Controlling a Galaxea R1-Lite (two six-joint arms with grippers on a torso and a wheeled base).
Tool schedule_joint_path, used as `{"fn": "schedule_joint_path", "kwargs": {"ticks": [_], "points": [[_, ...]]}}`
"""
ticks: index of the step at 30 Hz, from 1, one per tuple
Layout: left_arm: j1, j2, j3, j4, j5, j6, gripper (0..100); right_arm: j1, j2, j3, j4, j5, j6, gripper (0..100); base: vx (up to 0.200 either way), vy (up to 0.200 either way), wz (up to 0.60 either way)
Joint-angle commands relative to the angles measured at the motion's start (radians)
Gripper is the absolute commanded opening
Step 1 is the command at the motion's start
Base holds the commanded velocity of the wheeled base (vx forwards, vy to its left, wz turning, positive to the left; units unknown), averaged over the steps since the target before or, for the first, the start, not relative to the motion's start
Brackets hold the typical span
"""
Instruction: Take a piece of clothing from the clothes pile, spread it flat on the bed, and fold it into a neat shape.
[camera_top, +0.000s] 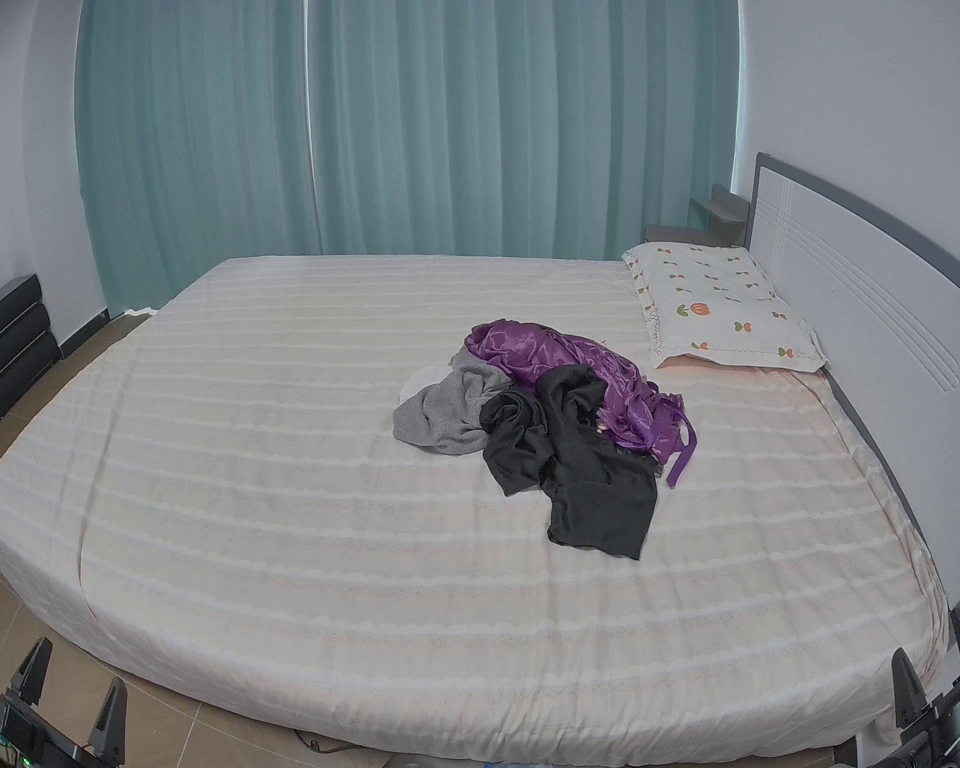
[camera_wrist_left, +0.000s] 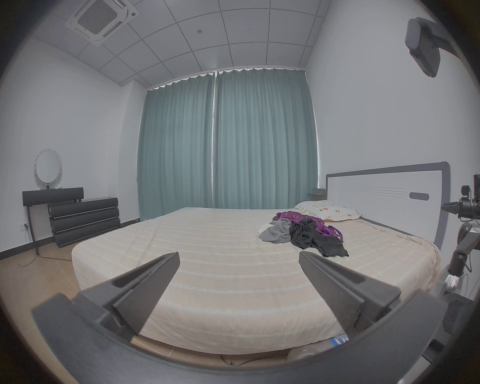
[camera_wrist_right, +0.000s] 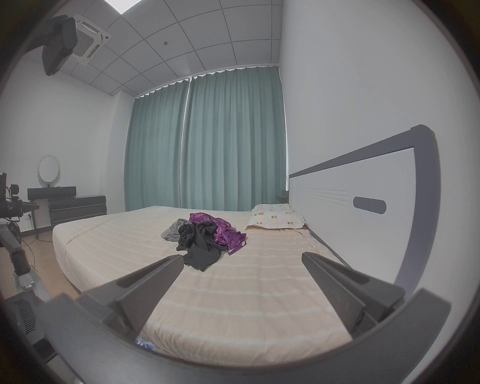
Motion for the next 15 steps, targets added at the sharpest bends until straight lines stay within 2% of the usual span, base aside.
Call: {"fn": "schedule_joint_path", "kwargs": {"ticks": [1, 4, 7, 8, 12, 15], "points": [[-0.001, -0.016, 0.018, 0.0, 0.0, 0.0, 100, 0.0, 0.002, -0.027, -0.022, 0.014, 0.006, 100, 0.0, 0.0, 0.0], [-0.001, -0.016, 0.018, 0.0, 0.0, 0.0, 100, -0.015, 0.115, -0.196, -0.027, 0.072, 0.014, 100, 0.0, 0.0, 0.0], [0.0, -0.016, 0.018, 0.0, 0.0, 0.0, 100, -0.024, 0.213, -0.194, -0.021, 0.11, -0.031, 100, 0.0, 0.0, 0.0], [0.0, -0.016, 0.018, 0.0, 0.0, 0.0, 100, -0.023, 0.331, -0.191, -0.03, 0.133, -0.043, 100, 0.0, 0.0, 0.0], [0.0, -0.016, 0.018, 0.0, 0.0, 0.0, 100, 0.02, 0.569, -0.216, -0.07, 0.167, 0.076, 100, 0.0, 0.0, 0.0], [0.0, -0.016, 0.018, 0.0, 0.0, 0.0, 100, 0.077, 0.767, -0.243, -0.134, 0.181, 0.092, 100, 0.0, 0.0, 0.0]]}}
